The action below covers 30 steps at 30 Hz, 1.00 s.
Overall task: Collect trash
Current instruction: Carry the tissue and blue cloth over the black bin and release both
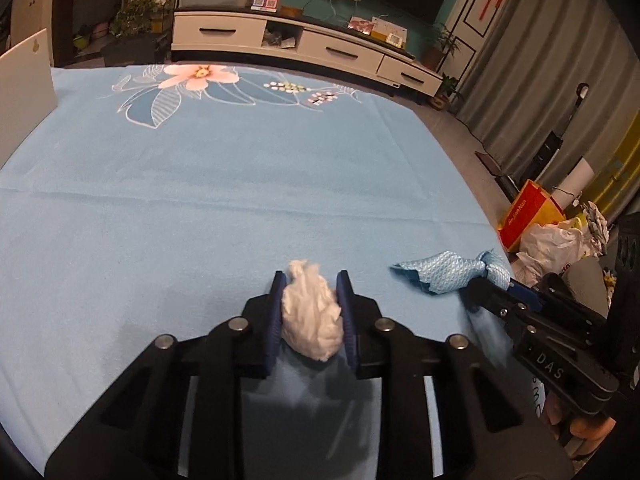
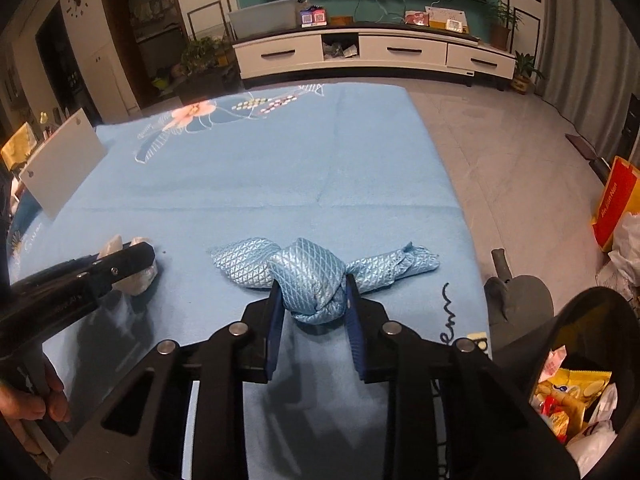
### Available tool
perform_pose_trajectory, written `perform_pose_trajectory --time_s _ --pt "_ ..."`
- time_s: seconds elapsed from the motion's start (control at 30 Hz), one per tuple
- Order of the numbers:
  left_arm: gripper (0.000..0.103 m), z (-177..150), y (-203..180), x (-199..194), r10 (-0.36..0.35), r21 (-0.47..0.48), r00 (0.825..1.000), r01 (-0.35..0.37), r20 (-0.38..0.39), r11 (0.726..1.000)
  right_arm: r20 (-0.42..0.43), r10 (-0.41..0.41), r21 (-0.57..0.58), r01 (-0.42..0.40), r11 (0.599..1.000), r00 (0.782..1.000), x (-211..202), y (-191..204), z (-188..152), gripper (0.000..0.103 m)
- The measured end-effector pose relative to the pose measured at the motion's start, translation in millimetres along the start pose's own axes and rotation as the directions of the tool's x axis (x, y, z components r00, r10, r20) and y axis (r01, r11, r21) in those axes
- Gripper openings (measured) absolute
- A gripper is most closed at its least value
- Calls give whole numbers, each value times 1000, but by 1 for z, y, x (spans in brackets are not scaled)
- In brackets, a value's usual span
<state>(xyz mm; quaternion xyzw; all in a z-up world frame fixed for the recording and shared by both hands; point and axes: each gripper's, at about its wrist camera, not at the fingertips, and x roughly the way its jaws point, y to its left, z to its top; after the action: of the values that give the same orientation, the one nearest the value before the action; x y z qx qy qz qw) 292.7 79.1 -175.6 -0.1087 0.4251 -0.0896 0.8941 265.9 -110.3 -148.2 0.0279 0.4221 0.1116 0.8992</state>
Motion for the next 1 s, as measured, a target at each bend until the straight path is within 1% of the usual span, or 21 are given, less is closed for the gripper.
perform_pose_trajectory --time_s 0.17,0.3,0.43,0.67,0.77,0.87,1.0 --pt "24 -4 -8 -17 -40 9 999 40 19 999 56 40 22 -41 999 998 -31 -3 -5 29" --pt "24 -6 -19 -30 -71 22 997 70 20 997 98 55 36 -59 998 994 -57 -6 -11 29" --pt "25 -12 -42 -44 -100 59 995 99 19 993 135 55 67 -64 996 989 -85 -19 -20 29" --pt "25 -22 -86 -63 -140 140 990 137 14 981 199 36 149 -67 986 979 -130 -53 -41 29" --pt "26 -27 -111 -69 -162 176 987 158 4 972 215 1 202 -45 978 977 -146 -75 -55 30" --pt "26 -29 -132 -71 -188 209 982 185 -7 960 213 -35 256 -21 967 976 -154 -95 -67 30" --pt "27 -35 -175 -70 -231 274 972 233 -37 933 197 -96 338 24 941 976 -163 -129 -85 30"
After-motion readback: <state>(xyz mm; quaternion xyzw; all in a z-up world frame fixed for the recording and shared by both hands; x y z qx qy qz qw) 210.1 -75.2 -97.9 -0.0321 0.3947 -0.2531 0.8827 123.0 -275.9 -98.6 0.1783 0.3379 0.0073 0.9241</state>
